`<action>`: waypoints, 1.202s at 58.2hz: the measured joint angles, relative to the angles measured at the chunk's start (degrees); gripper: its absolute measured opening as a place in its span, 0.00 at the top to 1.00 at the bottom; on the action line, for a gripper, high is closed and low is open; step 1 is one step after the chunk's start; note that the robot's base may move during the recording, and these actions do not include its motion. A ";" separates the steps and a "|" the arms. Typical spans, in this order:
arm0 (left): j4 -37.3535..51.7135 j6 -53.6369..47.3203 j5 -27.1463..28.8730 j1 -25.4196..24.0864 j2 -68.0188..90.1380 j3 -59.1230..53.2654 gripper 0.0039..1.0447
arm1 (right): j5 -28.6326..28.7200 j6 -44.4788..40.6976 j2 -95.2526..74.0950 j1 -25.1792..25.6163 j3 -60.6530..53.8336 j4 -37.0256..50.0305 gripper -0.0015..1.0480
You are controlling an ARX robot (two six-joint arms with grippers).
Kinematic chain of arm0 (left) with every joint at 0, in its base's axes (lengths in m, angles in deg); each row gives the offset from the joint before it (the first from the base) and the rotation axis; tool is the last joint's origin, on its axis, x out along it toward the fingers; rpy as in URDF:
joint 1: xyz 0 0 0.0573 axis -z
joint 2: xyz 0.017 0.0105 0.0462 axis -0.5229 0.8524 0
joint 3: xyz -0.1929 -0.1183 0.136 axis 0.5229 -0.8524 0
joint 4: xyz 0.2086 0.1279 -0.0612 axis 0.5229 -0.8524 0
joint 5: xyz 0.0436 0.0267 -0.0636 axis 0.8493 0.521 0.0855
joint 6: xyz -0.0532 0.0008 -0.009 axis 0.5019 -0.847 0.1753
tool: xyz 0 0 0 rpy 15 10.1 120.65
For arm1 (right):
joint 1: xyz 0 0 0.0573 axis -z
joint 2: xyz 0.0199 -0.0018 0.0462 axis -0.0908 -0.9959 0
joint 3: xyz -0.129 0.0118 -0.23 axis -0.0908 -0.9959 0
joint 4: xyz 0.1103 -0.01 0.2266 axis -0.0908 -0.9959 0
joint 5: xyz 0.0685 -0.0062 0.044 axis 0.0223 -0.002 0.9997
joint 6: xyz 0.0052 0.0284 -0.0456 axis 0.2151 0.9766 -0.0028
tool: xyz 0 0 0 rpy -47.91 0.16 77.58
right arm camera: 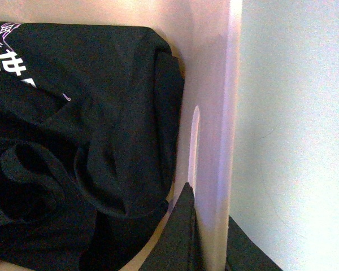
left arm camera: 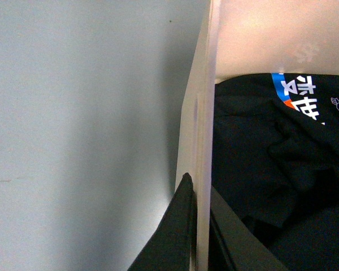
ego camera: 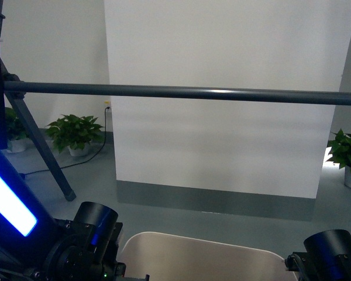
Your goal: Move hamper under clothes hanger
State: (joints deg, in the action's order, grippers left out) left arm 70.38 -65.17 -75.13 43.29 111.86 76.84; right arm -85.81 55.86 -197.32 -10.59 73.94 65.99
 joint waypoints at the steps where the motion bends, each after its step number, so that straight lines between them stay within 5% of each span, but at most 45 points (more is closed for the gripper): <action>1: 0.00 0.00 0.00 0.02 0.00 0.00 0.96 | 0.00 0.02 0.00 0.00 0.02 0.00 0.97; 42: 0.00 0.00 0.00 0.00 0.00 0.00 0.96 | 0.02 -0.04 0.00 0.00 0.00 0.00 0.97; 49: 0.00 -0.04 -0.24 0.00 0.00 0.00 0.94 | -0.09 -0.87 0.00 0.00 0.02 0.00 0.84; 70: 0.02 -0.02 0.61 -0.35 -0.17 0.04 0.47 | 0.07 -1.51 0.02 -0.11 0.04 0.00 0.39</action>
State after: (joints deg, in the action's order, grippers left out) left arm 70.40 -65.20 -74.52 42.95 111.69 76.89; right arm -85.75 54.35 -197.30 -10.70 73.99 65.99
